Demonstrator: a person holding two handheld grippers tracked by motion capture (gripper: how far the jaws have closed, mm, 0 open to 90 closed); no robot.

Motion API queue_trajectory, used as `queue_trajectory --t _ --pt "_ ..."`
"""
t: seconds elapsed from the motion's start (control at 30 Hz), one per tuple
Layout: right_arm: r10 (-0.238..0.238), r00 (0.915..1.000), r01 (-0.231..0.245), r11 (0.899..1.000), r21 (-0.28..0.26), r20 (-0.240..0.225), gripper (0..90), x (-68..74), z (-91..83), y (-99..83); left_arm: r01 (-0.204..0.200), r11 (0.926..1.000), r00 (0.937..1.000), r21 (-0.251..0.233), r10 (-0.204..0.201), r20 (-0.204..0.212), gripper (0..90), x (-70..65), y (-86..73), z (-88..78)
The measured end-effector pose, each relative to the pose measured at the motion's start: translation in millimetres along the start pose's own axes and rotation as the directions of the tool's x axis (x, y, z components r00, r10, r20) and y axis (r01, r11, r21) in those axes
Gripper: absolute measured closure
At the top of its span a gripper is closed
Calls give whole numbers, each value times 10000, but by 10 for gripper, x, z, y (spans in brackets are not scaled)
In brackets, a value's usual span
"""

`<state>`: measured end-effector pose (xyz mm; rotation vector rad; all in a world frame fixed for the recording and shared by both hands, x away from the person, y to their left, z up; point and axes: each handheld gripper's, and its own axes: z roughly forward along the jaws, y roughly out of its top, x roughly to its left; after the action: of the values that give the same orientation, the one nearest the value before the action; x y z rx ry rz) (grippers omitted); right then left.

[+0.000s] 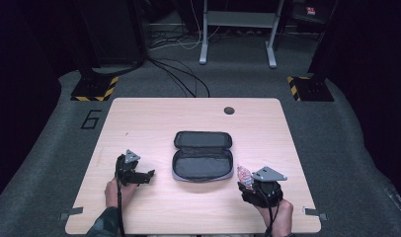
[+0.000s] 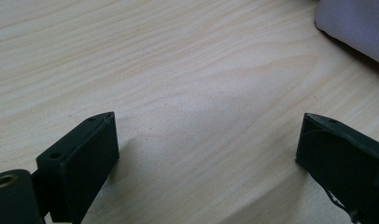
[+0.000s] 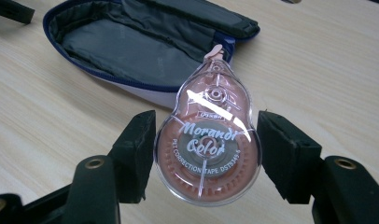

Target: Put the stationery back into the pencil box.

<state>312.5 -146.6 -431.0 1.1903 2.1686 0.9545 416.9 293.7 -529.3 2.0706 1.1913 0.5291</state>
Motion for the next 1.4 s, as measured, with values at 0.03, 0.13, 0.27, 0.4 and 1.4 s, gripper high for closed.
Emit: queue_trajectory --t 0.03,0.13,0.27,0.4,1.4 --pt "-50 10000 50 10000 9 -45 392 17 15 50 -25 10000 10000 21 25 -2 56 2 0 -1" --pt "-304 9994 303 9995 -34 -149 392 49 77 152 -36 10000 10000 33 36 0 56 3 0 -2" --pt "-388 9989 387 9992 -19 -256 392 76 134 220 -22 10000 10000 20 22 -2 56 2 0 -1" --pt "-494 9981 497 9987 81 -362 392 101 219 308 -38 10000 10000 32 38 0 56 3 0 -2" --pt "-811 9899 883 9944 586 -1165 392 224 912 668 -48 10000 10000 30 48 -12 55 3 1 -2"
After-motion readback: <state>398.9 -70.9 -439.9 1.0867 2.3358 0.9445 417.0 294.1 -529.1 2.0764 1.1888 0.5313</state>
